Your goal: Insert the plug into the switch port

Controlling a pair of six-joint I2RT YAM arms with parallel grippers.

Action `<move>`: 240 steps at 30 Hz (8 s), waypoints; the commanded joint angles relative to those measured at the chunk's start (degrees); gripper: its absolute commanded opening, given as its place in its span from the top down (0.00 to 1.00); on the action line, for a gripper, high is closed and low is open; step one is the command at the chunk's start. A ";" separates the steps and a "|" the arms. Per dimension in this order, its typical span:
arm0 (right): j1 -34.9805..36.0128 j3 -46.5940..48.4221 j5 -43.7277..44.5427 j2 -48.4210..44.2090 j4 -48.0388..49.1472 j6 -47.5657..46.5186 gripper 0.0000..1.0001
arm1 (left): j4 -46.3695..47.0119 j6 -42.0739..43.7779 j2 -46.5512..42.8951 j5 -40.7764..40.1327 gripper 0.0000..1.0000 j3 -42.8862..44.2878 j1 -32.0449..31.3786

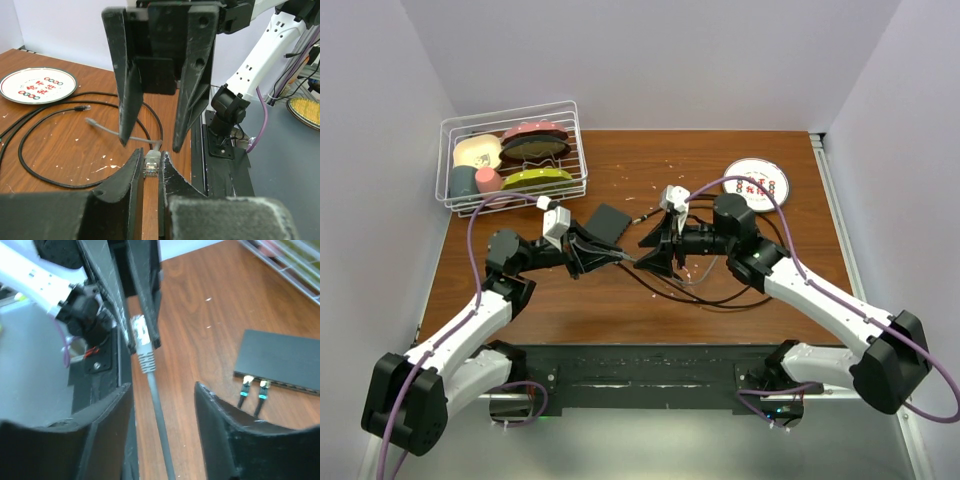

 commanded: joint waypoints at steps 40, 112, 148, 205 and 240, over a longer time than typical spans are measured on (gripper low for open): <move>4.00 5.99 10.34 4.11 1.97 -0.04 1.00 | -3.78 0.75 -0.35 -5.00 0.41 4.10 -0.41; 3.12 4.76 35.85 17.01 2.13 -2.07 1.00 | -25.25 3.38 16.32 -31.21 0.22 13.60 5.64; 1.18 24.62 40.23 45.06 -13.69 -8.13 1.00 | -13.12 5.76 54.40 -24.97 0.20 25.38 12.78; 8.30 24.54 40.58 45.51 -13.43 -8.13 1.00 | -21.20 3.21 55.19 -26.02 0.33 21.77 14.09; 9.80 19.44 44.27 40.67 -12.38 -7.35 1.00 | -27.00 4.44 51.15 -30.42 0.37 20.28 14.18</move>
